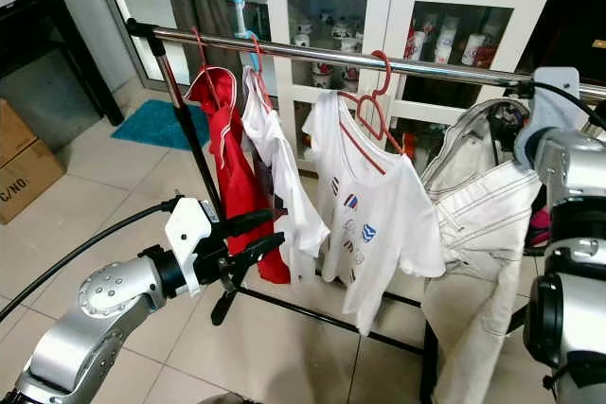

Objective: Hang hanger

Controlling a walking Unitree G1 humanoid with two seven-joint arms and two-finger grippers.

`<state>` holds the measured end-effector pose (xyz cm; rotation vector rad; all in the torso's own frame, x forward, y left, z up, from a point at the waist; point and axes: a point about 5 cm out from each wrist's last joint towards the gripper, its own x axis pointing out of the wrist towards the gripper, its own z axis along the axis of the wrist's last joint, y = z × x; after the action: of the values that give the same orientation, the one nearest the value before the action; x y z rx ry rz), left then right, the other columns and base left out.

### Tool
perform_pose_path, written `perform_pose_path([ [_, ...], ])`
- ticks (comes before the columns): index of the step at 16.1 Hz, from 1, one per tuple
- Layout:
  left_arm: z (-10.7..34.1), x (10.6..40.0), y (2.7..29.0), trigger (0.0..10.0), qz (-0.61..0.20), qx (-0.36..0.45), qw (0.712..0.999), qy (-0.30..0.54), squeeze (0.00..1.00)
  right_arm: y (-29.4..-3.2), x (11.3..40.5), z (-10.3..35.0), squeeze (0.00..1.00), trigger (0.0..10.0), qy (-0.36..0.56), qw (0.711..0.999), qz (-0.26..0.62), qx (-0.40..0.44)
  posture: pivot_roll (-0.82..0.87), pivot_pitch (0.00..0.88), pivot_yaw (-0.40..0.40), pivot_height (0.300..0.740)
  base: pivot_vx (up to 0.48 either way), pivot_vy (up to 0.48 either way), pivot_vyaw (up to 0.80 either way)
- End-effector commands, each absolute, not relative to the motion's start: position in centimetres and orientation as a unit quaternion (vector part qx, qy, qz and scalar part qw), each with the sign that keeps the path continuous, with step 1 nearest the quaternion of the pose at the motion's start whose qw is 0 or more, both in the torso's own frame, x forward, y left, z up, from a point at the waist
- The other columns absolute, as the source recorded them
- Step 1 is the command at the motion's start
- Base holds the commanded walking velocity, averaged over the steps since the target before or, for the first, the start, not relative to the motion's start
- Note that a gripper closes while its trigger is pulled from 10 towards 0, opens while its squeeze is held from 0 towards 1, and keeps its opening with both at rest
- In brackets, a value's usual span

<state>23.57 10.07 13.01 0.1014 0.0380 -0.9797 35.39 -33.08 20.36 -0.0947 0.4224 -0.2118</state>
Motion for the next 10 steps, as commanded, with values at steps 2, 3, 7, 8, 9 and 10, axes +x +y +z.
perform_pose_path([
  [2, 13.08, 23.76, 10.05, 10.0, -0.474, 0.060, 0.878, 0.021, 0.00, -33.23, 35.15, 20.99, 0.00, 0.0, 0.202, 0.974, -0.095, -0.041, -0.10, 0.000, 0.074, 0.740, 0.000, 0.000, 0.00],
  [3, 13.04, 23.78, 10.00, 10.0, -0.474, 0.060, 0.878, 0.022, 0.00, -33.27, 35.07, 20.99, 0.00, 0.0, 0.202, 0.974, -0.093, -0.041, -0.10, 0.000, 0.074, 0.740, 0.000, 0.000, 0.00],
  [7, 12.98, 23.89, 9.97, 10.0, -0.473, 0.062, 0.878, 0.023, 0.00, -33.25, 35.01, 21.11, 0.00, 0.0, 0.203, 0.974, -0.085, -0.047, -0.10, 0.000, 0.072, 0.740, 0.000, 0.000, 0.00],
  [8, 12.95, 23.91, 9.99, 10.0, -0.473, 0.063, 0.879, 0.023, 0.00, -33.19, 35.03, 21.13, 0.00, 0.0, 0.204, 0.974, -0.082, -0.048, -0.10, 0.000, 0.070, 0.740, 0.000, 0.000, 0.00],
  [9, 12.92, 23.92, 10.01, 10.0, -0.472, 0.064, 0.879, 0.024, 0.00, -33.11, 35.07, 21.13, 0.00, 0.0, 0.205, 0.974, -0.079, -0.050, -0.10, 0.000, 0.067, 0.740, 0.000, 0.000, 0.00],
  [10, 12.88, 23.95, 10.03, 10.0, -0.470, 0.064, 0.880, 0.024, 0.00, -33.00, 35.13, 21.10, 0.00, 0.0, 0.205, 0.974, -0.076, -0.051, -0.10, 0.000, 0.066, 0.740, 0.000, 0.000, 0.00],
])
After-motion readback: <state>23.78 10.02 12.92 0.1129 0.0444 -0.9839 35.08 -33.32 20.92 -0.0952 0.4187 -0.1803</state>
